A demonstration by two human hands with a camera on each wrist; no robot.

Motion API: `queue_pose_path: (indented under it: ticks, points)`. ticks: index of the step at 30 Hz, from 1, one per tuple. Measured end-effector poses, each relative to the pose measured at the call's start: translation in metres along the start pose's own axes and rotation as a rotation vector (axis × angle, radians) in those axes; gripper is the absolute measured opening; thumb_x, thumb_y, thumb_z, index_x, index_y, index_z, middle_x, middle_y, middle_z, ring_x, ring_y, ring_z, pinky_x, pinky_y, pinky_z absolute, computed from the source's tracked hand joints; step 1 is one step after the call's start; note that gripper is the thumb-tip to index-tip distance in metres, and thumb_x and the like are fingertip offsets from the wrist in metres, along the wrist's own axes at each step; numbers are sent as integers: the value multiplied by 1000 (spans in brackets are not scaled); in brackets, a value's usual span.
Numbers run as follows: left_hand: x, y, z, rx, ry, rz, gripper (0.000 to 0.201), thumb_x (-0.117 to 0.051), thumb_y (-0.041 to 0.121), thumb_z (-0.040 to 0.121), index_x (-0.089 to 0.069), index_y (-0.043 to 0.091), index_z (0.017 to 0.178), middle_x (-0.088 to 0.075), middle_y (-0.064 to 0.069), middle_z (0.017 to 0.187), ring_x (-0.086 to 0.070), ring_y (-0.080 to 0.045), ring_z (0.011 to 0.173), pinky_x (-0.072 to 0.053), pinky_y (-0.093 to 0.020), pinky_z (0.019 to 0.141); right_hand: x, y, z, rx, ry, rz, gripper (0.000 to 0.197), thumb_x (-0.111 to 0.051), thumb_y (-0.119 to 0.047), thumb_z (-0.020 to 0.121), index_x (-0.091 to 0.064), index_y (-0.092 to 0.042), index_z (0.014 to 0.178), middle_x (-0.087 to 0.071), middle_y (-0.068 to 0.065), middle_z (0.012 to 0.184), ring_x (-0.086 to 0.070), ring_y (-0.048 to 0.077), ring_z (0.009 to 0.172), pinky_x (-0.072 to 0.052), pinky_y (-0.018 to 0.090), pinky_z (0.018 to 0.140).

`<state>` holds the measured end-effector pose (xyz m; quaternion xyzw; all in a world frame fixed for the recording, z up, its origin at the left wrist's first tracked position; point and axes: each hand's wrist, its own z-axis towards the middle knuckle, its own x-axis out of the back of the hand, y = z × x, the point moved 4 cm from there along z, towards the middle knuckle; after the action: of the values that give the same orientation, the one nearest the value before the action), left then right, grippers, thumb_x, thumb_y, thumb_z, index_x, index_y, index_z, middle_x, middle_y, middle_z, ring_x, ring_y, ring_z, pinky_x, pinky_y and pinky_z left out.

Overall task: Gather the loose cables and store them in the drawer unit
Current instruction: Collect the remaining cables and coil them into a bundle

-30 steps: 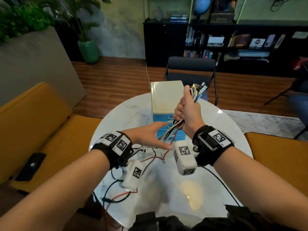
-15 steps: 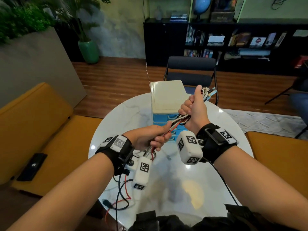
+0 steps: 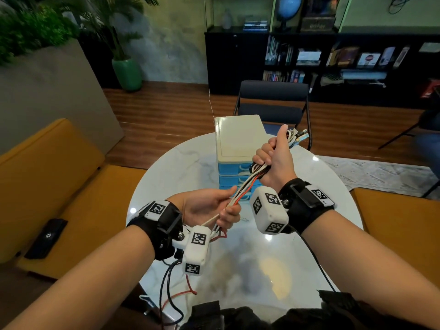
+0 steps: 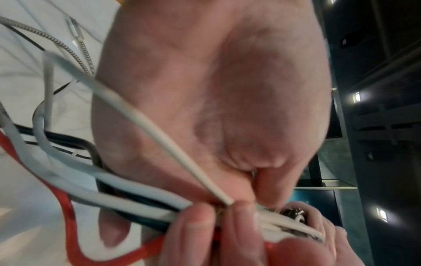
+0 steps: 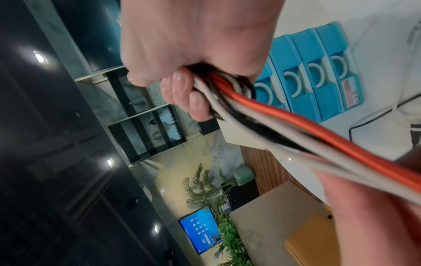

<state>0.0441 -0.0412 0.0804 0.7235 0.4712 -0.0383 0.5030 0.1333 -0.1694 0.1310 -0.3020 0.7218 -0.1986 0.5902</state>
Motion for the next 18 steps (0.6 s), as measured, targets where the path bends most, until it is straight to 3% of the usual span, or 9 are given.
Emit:
queue_pose_path:
  ticks: [4,7,11,14,18]
  points:
    - [-5,5,0,-16,87,9,61,-20,48,100,-57,19,61,-37,7,53,-31,-4,48,-26,-16,48,4,0,2,-52,-32,11,51,-48,-60,92,-39,-21,61,-27,-8,43,-25,6,34,-27,18,36]
    - [-4,10,-2,-34,113,100,46,-23,46,100,-49,18,74,-36,7,59,-30,-5,51,-29,-16,50,3,0,3,-133,-119,-27,50,-47,-58,93,-40,-20,61,-30,-8,41,-27,4,33,-28,17,36]
    - [-4,19,-4,5,201,546,43,-18,42,103,-42,20,75,-34,10,58,-25,-6,53,-26,-21,56,4,2,4,-232,-222,-200,47,-48,-54,95,-42,-19,63,-30,-9,44,-28,3,34,-29,16,36]
    - [-6,30,-6,45,352,832,45,-27,46,101,-44,19,70,-34,7,61,-27,-7,55,-28,-19,57,5,3,2,-295,-259,-364,43,-52,-50,95,-43,-20,66,-30,-9,49,-31,3,38,-34,16,40]
    - [2,40,-3,88,632,1243,43,-34,54,97,-55,23,76,-51,11,74,-47,-8,75,-33,-30,83,6,7,1,-313,-268,-630,36,-54,-42,97,-44,-20,71,-35,-6,53,-38,6,41,-42,21,43]
